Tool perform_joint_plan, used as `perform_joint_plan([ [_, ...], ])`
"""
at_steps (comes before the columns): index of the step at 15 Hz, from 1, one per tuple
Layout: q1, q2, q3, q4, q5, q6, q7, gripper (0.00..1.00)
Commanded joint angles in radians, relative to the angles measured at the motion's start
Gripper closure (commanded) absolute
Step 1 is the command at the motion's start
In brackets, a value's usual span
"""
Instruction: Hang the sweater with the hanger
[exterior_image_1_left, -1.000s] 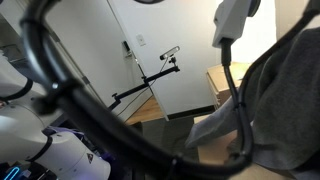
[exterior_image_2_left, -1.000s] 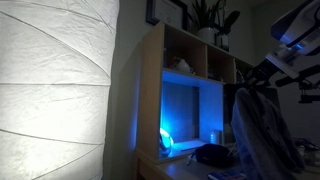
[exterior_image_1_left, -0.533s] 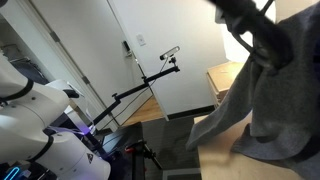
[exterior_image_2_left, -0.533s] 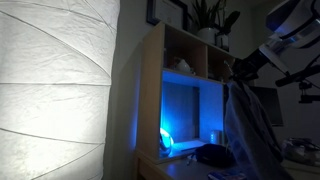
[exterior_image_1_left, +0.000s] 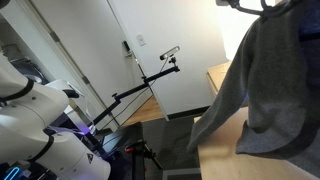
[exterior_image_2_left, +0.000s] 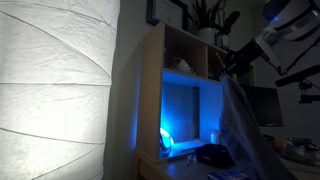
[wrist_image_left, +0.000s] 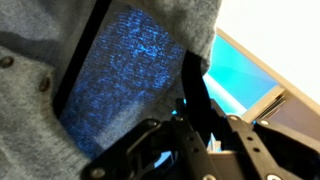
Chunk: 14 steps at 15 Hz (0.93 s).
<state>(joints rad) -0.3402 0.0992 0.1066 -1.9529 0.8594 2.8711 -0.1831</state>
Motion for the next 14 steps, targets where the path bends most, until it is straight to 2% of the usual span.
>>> perform_joint_plan([
  [1, -0.005, -0.01, 0.019, 0.06, 0.04, -0.068, -0.092, 0.94],
  [6, -0.002, -0.013, 0.035, 0.135, 0.066, -0.2, -0.138, 0.94],
  [10, 0.02, 0.007, 0.044, 0.208, -0.028, -0.271, -0.067, 0.94],
  [11, 0.103, 0.016, -0.033, 0.236, -0.057, -0.293, -0.041, 0.94],
  [14, 0.163, 0.049, -0.069, 0.316, -0.164, -0.325, 0.06, 0.94],
])
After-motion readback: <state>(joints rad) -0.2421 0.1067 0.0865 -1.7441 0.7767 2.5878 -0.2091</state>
